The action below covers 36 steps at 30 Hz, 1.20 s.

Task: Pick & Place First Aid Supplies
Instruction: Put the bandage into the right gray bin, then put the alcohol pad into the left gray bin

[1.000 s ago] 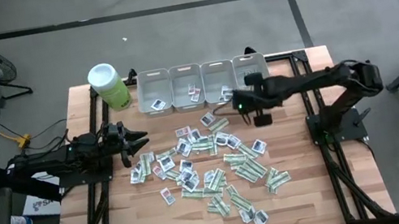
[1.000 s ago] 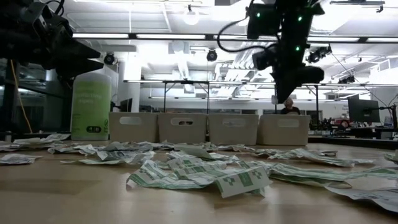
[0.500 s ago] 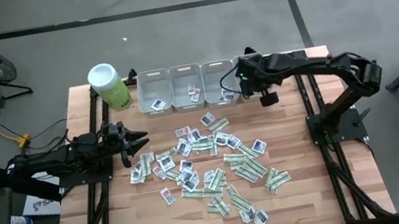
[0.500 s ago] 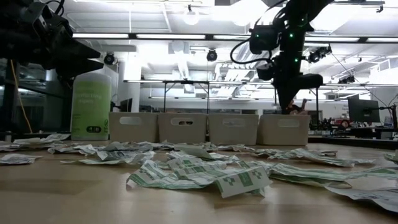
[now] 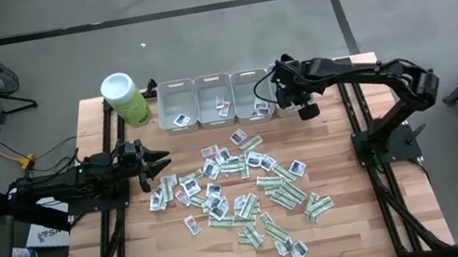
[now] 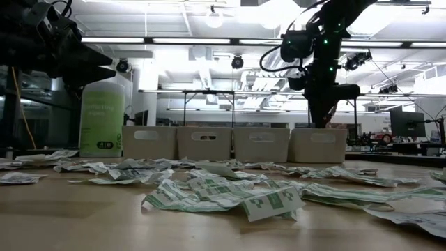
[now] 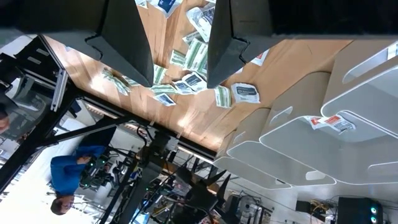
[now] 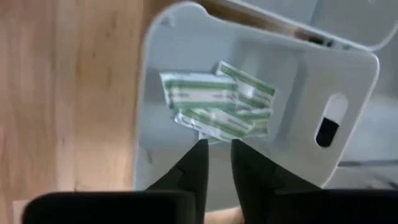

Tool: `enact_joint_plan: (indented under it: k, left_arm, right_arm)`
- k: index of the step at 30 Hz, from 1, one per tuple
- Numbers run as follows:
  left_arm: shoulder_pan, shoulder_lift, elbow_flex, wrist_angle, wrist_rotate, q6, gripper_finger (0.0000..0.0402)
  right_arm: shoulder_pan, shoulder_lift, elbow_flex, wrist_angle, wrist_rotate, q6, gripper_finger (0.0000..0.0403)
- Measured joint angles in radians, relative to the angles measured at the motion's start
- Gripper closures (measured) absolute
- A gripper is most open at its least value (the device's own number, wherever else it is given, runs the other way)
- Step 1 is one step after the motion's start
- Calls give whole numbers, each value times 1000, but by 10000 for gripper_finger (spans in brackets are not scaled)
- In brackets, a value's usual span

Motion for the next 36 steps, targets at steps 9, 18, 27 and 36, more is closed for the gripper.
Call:
enact_joint_plan:
  k: [9,18,27,36]
  left_arm:
    - [0,0,0,0,0,0,252]
    - [0,0,0,0,0,0,252]
    - [0,0,0,0,0,0,252]
    - [0,0,0,0,0,0,252]
  right_arm:
    - [7,-1,0,-36,171,311,281]
    - [10,-1,0,-212,248,851,280]
    - [42,-1,0,-355,-118,1151,281]
    - [231,-1,0,-358,-254,1211,281]
